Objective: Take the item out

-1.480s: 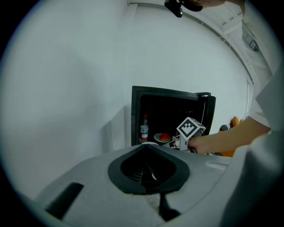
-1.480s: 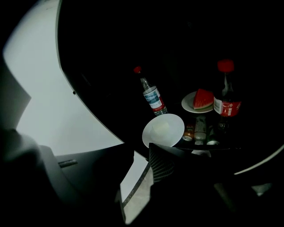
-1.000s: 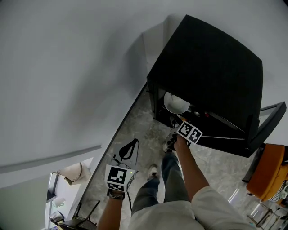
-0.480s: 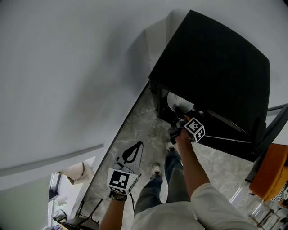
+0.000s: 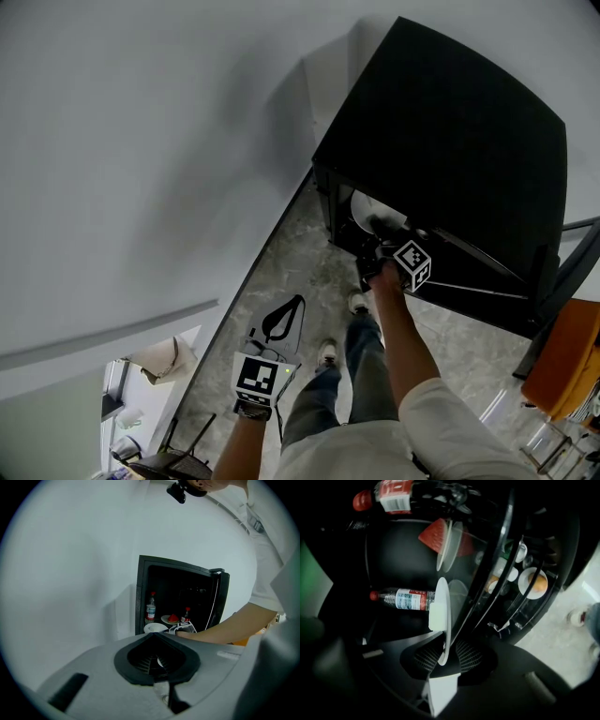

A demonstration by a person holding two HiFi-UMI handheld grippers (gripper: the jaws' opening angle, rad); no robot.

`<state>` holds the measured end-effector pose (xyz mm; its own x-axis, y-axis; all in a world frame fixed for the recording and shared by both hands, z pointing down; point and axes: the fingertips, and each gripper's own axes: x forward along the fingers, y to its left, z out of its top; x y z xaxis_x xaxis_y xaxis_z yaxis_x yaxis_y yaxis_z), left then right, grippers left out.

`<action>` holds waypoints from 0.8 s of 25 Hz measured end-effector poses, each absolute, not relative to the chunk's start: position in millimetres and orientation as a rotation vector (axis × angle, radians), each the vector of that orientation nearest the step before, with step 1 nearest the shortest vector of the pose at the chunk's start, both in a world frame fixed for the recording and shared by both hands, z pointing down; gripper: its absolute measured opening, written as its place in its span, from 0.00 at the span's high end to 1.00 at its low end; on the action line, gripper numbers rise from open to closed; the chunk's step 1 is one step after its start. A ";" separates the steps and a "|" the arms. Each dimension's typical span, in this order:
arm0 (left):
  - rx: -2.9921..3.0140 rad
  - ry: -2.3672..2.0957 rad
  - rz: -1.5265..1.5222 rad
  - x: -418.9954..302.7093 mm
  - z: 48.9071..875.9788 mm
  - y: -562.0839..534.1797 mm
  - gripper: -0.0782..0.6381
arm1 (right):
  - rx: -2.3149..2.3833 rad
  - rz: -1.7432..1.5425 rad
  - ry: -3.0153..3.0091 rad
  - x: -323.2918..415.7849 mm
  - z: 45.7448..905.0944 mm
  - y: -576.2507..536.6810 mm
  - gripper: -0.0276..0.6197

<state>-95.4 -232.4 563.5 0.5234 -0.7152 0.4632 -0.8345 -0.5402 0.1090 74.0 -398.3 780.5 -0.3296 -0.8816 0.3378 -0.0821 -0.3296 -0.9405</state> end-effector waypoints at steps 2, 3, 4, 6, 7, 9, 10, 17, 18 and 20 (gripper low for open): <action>2.451 -1.290 0.534 -96.3 563.7 -231.2 0.89 | -1.278 -1.726 1.270 74.6 780.9 -397.2 0.84; 2.450 -1.292 0.533 -97.4 563.7 -230.8 0.89 | -1.274 -1.727 1.259 74.7 780.8 -397.0 0.84; 2.448 -1.295 0.532 -98.9 563.8 -230.6 0.89 | -1.271 -1.727 1.249 74.7 780.7 -396.8 0.85; 2.443 -1.303 0.533 -102.8 563.9 -230.6 0.89 | -1.266 -1.726 1.227 74.9 781.0 -396.1 0.85; 2.441 -1.307 0.534 -104.9 563.9 -230.8 0.89 | -1.264 -1.725 1.217 75.0 781.3 -395.8 0.86; 2.437 -1.315 0.535 -108.2 563.7 -231.3 0.89 | -1.264 -1.722 1.202 75.1 781.1 -395.3 0.86; 2.435 -1.318 0.537 -109.3 563.6 -231.2 0.89 | -1.266 -1.722 1.194 75.4 781.0 -394.9 0.86; 2.444 -1.320 0.559 -114.1 562.7 -230.5 0.89 | -1.265 -1.719 1.172 74.4 778.5 -385.8 0.88; 2.459 -1.315 0.581 -113.2 562.9 -230.0 0.89 | -1.272 -1.716 1.185 74.1 778.0 -384.4 0.89; 2.490 -1.301 0.620 -110.6 562.5 -228.8 0.89 | -1.279 -1.718 1.190 73.8 777.5 -382.8 0.90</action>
